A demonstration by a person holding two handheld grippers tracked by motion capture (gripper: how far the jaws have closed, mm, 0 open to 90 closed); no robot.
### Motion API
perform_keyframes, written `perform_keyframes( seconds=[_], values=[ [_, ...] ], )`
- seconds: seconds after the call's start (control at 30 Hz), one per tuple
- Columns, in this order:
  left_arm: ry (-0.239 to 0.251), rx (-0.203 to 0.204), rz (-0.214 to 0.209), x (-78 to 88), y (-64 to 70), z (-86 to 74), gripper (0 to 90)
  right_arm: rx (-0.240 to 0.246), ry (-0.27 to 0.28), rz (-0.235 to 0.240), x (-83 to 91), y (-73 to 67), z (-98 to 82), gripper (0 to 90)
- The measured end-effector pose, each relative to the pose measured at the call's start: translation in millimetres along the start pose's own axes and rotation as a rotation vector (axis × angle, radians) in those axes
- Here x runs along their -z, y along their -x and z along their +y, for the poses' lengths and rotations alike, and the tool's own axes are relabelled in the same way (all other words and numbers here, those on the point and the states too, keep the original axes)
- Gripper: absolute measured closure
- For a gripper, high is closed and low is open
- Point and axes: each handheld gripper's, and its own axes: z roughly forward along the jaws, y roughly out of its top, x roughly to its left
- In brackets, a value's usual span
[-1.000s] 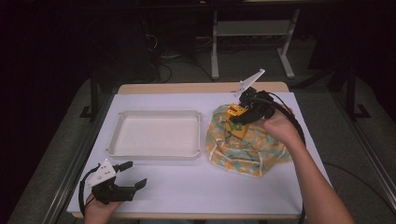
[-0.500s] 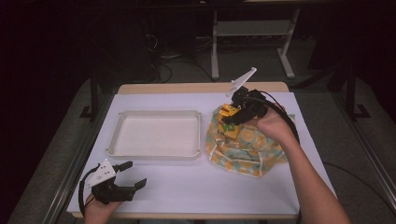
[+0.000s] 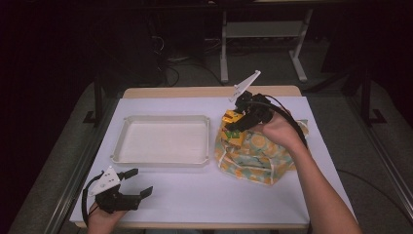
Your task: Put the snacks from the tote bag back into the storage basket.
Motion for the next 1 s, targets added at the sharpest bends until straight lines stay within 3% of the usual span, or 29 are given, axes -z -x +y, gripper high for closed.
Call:
perform_keyframes(
  seconds=[0.17,0.67,0.7,1.0],
  values=[
    [0.003,-0.003,0.001,0.2,-0.1,0.0,14.9,0.029,-0.001,0.008,-4.6,-2.0,3.8,49.6],
    [0.002,-0.003,-0.005,0.2,0.2,0.1,14.9,0.052,0.021,0.027,-9.3,-6.1,15.2,49.6],
    [0.002,-0.004,-0.005,0.2,0.1,0.1,15.0,0.037,0.018,0.037,-9.6,-7.5,16.2,49.6],
    [0.004,-0.006,-0.005,0.5,0.2,0.3,14.9,0.068,0.028,0.057,-17.2,-9.9,24.3,49.6]
  ],
)
